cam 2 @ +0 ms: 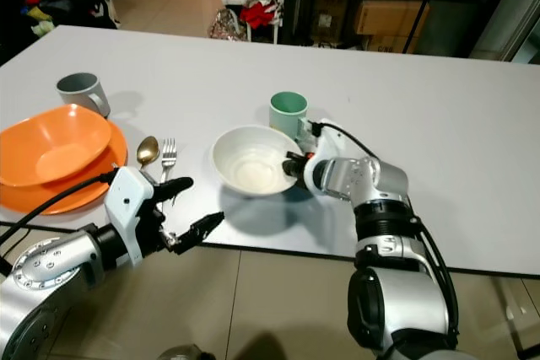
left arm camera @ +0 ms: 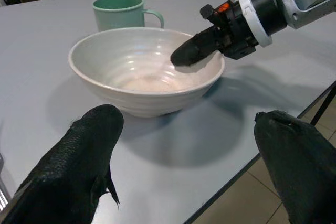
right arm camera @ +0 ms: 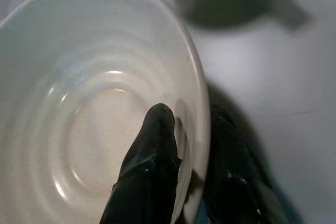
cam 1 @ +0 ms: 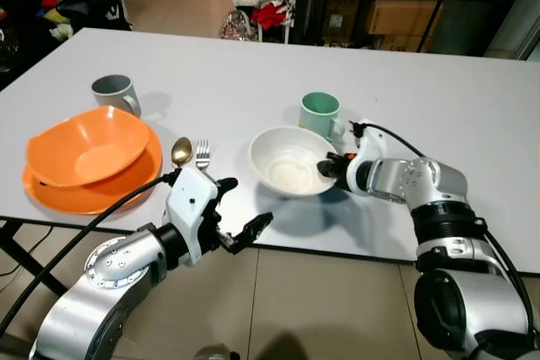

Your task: Setting the table

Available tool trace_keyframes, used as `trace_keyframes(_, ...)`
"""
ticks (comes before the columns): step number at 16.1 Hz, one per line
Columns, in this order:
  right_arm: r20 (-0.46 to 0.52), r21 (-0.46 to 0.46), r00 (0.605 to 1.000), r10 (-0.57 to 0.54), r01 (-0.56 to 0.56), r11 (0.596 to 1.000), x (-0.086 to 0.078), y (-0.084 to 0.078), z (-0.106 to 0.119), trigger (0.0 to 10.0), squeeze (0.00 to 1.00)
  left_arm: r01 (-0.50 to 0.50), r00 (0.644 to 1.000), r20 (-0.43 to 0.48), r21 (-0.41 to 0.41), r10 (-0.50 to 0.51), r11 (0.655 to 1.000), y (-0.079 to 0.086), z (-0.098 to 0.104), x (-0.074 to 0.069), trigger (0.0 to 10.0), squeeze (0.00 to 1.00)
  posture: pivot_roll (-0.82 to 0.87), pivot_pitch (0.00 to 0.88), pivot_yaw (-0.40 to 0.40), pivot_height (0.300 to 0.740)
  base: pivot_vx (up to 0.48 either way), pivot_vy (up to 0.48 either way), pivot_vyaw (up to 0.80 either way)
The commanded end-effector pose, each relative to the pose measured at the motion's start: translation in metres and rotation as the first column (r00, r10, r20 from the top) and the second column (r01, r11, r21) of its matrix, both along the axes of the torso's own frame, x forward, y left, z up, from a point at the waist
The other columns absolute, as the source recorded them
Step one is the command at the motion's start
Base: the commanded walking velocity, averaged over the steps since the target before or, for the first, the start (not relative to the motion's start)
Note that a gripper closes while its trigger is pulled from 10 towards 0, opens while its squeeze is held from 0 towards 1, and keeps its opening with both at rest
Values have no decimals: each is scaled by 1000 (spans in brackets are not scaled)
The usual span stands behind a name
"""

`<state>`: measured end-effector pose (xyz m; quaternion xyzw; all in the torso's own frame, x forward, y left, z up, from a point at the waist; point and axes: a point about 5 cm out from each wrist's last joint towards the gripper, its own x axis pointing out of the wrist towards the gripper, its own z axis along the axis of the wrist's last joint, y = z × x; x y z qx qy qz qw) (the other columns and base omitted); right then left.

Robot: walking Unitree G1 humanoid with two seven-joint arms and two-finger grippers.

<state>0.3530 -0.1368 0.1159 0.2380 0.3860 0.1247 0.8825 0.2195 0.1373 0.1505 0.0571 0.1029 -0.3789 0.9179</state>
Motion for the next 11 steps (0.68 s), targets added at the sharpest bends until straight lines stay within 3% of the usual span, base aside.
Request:
trace_keyframes(1, 15, 6, 1000, -21, 21, 1000, 3, -7, 7, 10000, 1000, 2, 1000, 22, 2, -2, 1000, -1, 5, 2, 10000, 0, 98, 0, 14, 740, 0, 0, 0)
trace_keyframes(5, 28, 34, 1000, 3, -4, 999, -7, -26, 24, 10000, 1000, -3, 1000, 11, 3, 3, 1000, 0, 3, 1, 10000, 0, 84, 0, 22, 740, 0, 0, 0)
trace_keyframes(7, 57, 31, 995, 83, -85, 996, -21, -35, 37, 10000, 1000, -23, 999, 27, -8, 23, 1000, 1, 5, 2, 10000, 0, 70, 0, 37, 740, 0, 0, 0)
trace_keyframes(9, 103, 3, 980, 168, -169, 986, -38, -43, 52, 10000, 1000, -32, 999, 30, -24, 33, 999, 2, 6, 3, 10000, 0, 66, 0, 44, 740, 0, 0, 0)
trace_keyframes(11, 149, -98, 965, 216, -203, 974, -59, -55, 69, 10000, 1000, -38, 999, 31, -46, 40, 998, 3, 9, 0, 10000, 0, 66, 0, 46, 740, 0, 0, 0)
